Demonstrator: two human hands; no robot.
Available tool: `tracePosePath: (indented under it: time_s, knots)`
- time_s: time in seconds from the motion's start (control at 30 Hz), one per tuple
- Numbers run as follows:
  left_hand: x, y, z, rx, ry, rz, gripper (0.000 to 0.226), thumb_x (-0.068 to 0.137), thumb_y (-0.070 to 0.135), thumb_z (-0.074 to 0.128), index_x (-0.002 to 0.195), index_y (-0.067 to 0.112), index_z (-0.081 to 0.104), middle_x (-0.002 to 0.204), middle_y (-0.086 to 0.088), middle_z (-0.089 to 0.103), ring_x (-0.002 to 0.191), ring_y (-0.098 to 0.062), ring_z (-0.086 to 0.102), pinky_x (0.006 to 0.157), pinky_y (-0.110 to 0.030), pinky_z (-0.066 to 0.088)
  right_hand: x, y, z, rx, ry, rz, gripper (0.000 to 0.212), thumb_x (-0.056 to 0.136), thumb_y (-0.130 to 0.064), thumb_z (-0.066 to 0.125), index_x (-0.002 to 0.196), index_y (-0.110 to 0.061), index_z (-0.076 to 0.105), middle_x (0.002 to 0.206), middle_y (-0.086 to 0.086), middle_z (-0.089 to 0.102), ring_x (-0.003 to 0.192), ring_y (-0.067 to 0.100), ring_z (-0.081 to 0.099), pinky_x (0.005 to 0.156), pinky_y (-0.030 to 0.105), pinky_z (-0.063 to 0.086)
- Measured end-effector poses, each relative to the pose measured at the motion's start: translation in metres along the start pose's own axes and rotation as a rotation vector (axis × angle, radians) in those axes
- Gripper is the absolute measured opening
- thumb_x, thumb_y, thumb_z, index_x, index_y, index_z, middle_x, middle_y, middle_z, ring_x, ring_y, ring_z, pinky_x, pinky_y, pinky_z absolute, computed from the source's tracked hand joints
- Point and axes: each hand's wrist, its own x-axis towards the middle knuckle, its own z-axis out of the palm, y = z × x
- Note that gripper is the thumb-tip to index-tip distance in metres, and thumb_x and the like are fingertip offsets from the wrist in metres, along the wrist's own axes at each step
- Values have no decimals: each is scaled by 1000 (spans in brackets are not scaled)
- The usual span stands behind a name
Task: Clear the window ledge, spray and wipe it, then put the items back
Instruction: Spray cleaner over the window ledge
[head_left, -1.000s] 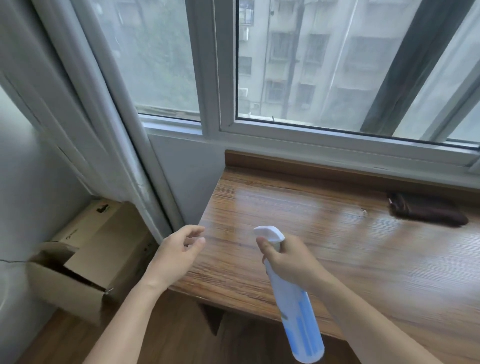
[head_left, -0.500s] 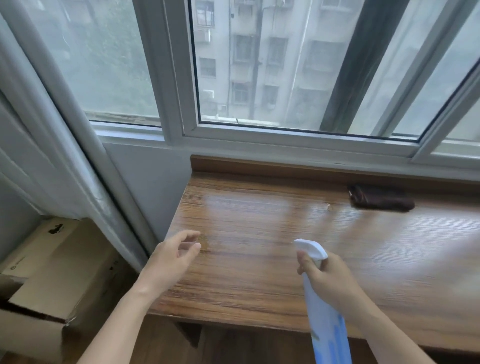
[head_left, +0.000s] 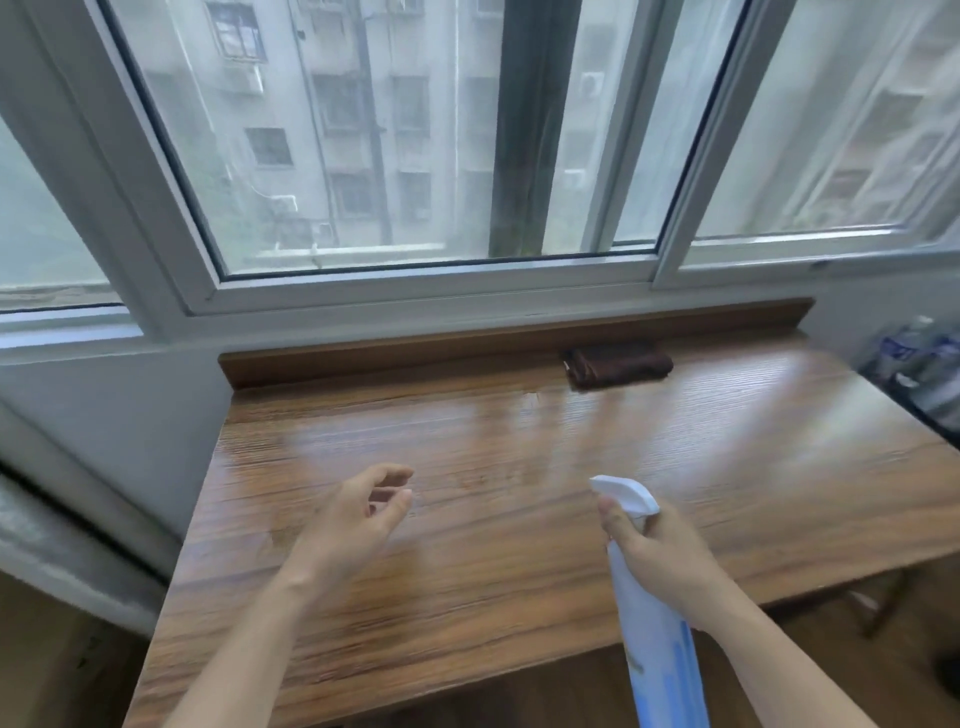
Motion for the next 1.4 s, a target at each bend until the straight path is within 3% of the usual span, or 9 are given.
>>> tracePosePath:
  time_s: [0.1, 0.2, 0.3, 0.53, 0.67, 0.73, 0.83, 1.13, 1.4]
  knots:
    - [14, 13, 17, -6, -49, 37, 29, 101, 31, 64, 130, 33, 62, 120, 21, 66, 111, 3, 63, 100, -35, 56, -8, 11, -10, 58, 49, -14, 27, 99, -55, 55, 107, -36, 72, 78, -12, 74, 82, 3, 71, 77, 34, 57]
    - [29, 25, 36, -2, -114, 80, 32, 101, 31, 64, 132, 34, 60, 121, 22, 65, 111, 3, 62, 100, -33, 55, -21, 19, -19, 82, 92, 3, 32, 99, -56, 56, 125, -44, 68, 95, 8, 75, 91, 14, 71, 78, 28, 55]
    - [42, 40, 57, -10, -171, 135, 30, 100, 29, 64, 128, 38, 59, 122, 21, 65, 112, 4, 62, 99, -29, 55, -36, 28, -33, 181, 203, 52, 33, 94, -58, 59, 108, -33, 75, 91, 12, 75, 86, 26, 73, 74, 32, 54]
    - [62, 91, 114, -50, -262, 200, 26, 101, 28, 64, 123, 41, 59, 121, 22, 64, 111, 4, 62, 97, -26, 54, -30, 46, -100, 224, 340, 132, 30, 97, -51, 62, 96, -26, 79, 82, -13, 77, 81, 10, 73, 70, 29, 52]
    - [76, 124, 138, -76, -188, 217, 28, 101, 31, 63, 129, 37, 60, 121, 24, 64, 110, 5, 62, 91, -19, 55, 13, 49, -137, 159, 216, 111, 31, 100, -49, 60, 93, -23, 76, 79, -19, 75, 81, 12, 70, 71, 33, 54]
    - [84, 139, 148, -87, -129, 200, 28, 102, 31, 63, 128, 37, 61, 119, 25, 64, 109, 7, 62, 91, -21, 56, 43, 57, -153, 130, 171, 91, 34, 99, -54, 61, 86, -26, 77, 86, -6, 77, 83, 21, 74, 83, 51, 60]
    - [94, 157, 162, -97, -49, 160, 26, 102, 29, 63, 126, 37, 62, 117, 28, 63, 106, 11, 61, 93, -19, 53, 86, 67, -176, 70, 84, 73, 46, 90, -69, 59, 82, -27, 77, 85, 7, 76, 80, 28, 75, 86, 58, 60]
    - [92, 179, 189, -47, 180, -10, 29, 103, 28, 61, 132, 30, 63, 123, 19, 65, 111, 3, 60, 91, -17, 49, 152, 92, -223, -4, -117, -13, 45, 97, -55, 63, 75, -18, 75, 83, 7, 77, 77, 33, 74, 82, 58, 61]
    - [84, 180, 209, -11, 198, -70, 28, 102, 30, 62, 130, 32, 64, 119, 21, 65, 109, 7, 60, 94, -22, 51, 94, 122, -227, -152, -355, -78, 50, 100, -62, 50, 79, -19, 66, 61, 1, 57, 59, 10, 55, 62, 33, 42]
